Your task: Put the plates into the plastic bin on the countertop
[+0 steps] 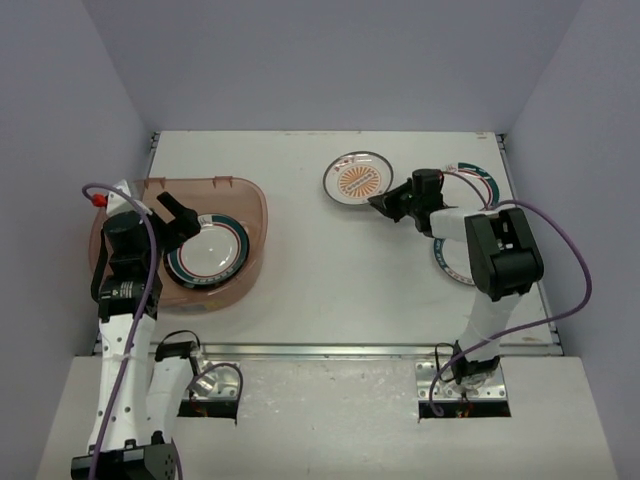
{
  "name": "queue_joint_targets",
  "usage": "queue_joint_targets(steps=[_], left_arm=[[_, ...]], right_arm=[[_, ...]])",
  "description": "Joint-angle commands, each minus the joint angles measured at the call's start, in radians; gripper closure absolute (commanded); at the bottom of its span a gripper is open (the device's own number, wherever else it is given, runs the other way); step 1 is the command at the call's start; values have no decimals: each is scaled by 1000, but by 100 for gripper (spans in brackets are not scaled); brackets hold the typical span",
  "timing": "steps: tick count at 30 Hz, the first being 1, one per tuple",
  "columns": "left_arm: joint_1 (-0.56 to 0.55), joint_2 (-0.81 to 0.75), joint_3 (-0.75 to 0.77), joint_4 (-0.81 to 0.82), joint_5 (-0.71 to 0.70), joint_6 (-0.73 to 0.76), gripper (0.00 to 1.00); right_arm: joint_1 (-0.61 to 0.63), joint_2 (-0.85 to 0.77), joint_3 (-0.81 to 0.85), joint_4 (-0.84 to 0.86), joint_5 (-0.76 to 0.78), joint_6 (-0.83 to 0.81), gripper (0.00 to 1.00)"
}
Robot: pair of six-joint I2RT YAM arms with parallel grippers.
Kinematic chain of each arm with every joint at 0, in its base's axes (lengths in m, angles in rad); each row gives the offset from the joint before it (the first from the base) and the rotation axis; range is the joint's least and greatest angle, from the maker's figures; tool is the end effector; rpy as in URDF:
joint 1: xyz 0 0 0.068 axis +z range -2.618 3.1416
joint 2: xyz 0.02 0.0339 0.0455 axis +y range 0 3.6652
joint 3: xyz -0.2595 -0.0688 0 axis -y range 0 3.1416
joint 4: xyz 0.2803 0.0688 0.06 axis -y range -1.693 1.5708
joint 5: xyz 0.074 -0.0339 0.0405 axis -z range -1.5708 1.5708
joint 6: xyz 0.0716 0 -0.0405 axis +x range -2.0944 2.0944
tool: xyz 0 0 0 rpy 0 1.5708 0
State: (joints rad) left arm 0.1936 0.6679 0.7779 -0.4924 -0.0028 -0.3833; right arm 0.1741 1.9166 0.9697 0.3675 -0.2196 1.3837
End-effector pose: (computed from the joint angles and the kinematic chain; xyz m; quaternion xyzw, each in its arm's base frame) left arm 0.2192 0.0432 0.3103 -0.2365 0.7941 -0.0519 0.5574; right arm 0.4314 0.0917 0.0864 0.4543 0.7489 0.4007 0.2688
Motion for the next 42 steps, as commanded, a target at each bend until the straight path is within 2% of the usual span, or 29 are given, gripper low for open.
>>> queue_joint_targets(steps=[1, 4, 6, 12, 15, 16, 17, 20, 21, 24, 25, 26, 27, 28, 30, 32, 33, 37, 42], left_arm=[[-32, 15, -10, 115, 289, 49, 0], [-39, 80, -13, 177, 623, 18, 0], [-63, 105, -11, 215, 735, -3, 0], [-129, 153, 30, 231, 791, -2, 0], [-152, 188, 29, 232, 750, -3, 0], [-159, 200, 27, 236, 726, -3, 7], [-165, 207, 26, 241, 720, -4, 17], [-178, 217, 33, 262, 709, -13, 91], [-178, 219, 38, 259, 702, -16, 100], [-180, 197, 51, 238, 651, -33, 100], [-180, 189, 60, 223, 599, -42, 100], [-180, 182, 74, 203, 525, -51, 100], [-179, 177, 91, 164, 425, -68, 100], [-178, 173, 110, 111, 304, -91, 100], [-168, 168, 143, -2, 71, -148, 100], [-130, 138, 140, -92, -91, -209, 100], [-74, 120, 121, -101, -129, -219, 100], [148, 120, 37, -77, 40, -181, 100], [242, 162, -50, -34, 87, -180, 100]], right_arm=[[60, -192, -43, 85, -204, -208, 100], [120, -337, -82, 39, -275, -322, 100], [177, -397, -86, -16, -316, -376, 100], [290, -544, -110, -55, -366, -456, 100], [321, -581, -107, -51, -396, -447, 100], [334, -587, -93, -58, -408, -455, 100], [361, -590, -79, -72, -425, -463, 100], [401, -587, -62, -59, -474, -454, 100], [405, -587, -65, -53, -479, -449, 100], [406, -599, -76, -62, -450, -454, 100], [406, -604, -80, -71, -438, -462, 79], [406, -608, -83, -83, -429, -473, 38], [405, -613, -87, -110, -405, -492, 13], [404, -619, -91, -150, -370, -516, 1], [399, -640, -99, -242, -254, -566, 1], [391, -693, -134, -299, -129, -605, 1], [382, -724, -156, -324, -96, -625, 1], [342, -880, -263, -356, -21, -640, 1], [278, -1000, -345, -412, -49, -658, 1]])
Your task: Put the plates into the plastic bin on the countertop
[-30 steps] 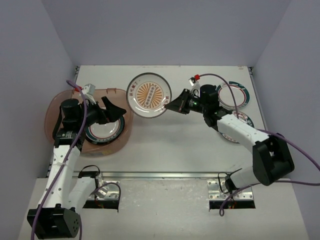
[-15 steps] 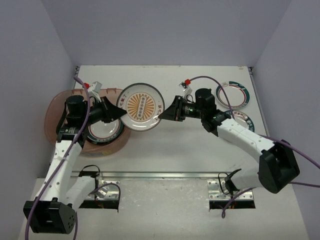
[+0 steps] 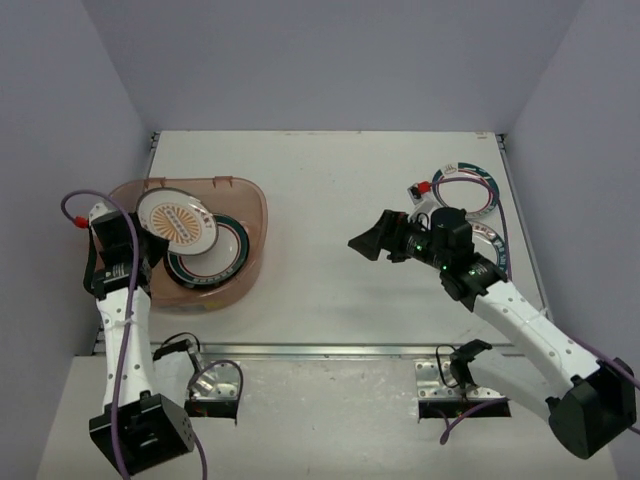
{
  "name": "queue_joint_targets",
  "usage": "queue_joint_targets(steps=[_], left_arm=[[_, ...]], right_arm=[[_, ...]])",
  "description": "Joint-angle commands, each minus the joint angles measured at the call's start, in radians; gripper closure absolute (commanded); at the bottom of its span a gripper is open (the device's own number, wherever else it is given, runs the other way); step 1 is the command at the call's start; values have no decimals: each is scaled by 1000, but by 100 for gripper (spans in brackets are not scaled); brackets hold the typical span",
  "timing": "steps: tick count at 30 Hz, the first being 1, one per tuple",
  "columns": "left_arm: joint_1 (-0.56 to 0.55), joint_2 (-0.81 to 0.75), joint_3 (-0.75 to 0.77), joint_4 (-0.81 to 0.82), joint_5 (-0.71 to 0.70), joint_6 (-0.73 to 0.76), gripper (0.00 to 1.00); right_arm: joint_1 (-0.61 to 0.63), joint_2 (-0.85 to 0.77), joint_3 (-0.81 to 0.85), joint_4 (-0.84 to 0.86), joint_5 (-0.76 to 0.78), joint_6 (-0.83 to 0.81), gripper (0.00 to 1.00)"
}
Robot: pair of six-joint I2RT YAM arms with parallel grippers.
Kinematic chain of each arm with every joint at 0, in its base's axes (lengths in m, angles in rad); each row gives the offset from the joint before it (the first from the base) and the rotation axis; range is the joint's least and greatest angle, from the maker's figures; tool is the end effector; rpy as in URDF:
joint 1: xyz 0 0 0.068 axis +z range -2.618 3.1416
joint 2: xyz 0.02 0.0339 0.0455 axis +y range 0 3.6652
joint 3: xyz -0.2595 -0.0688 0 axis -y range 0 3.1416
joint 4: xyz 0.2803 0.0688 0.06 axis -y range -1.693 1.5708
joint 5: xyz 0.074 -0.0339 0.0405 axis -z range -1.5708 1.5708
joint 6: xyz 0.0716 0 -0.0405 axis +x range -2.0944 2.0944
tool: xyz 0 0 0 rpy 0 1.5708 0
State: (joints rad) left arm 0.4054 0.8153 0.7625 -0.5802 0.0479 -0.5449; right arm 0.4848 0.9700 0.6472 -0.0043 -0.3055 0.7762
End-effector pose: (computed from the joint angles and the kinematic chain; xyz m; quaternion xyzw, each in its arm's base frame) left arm 0.2242 0.0925 0.2614 -0.3984 0.7980 -0.0528 0.4492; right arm 0.2491 0.1556 0.2498 0.0289 0.8077 0.4393 0.3921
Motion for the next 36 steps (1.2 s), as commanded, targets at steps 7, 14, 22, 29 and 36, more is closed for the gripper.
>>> queue_joint_targets(steps=[7, 14, 22, 29, 36], left_arm=[[49, 79, -108, 126, 133, -18, 56], [32, 100, -86, 59, 160, 14, 0], [-31, 112, 97, -226, -87, 19, 0], [-31, 62, 153, -271, -140, 103, 0], [-30, -77, 111, -51, 282, 184, 0]], right_arm=[[-89, -104, -63, -74, -8, -78, 1], [-94, -69, -32, -157, 178, -60, 1], [-95, 86, 136, -410, 660, 184, 1], [-168, 179, 244, -488, 684, 207, 1], [-456, 316, 324, -516, 633, 262, 1]])
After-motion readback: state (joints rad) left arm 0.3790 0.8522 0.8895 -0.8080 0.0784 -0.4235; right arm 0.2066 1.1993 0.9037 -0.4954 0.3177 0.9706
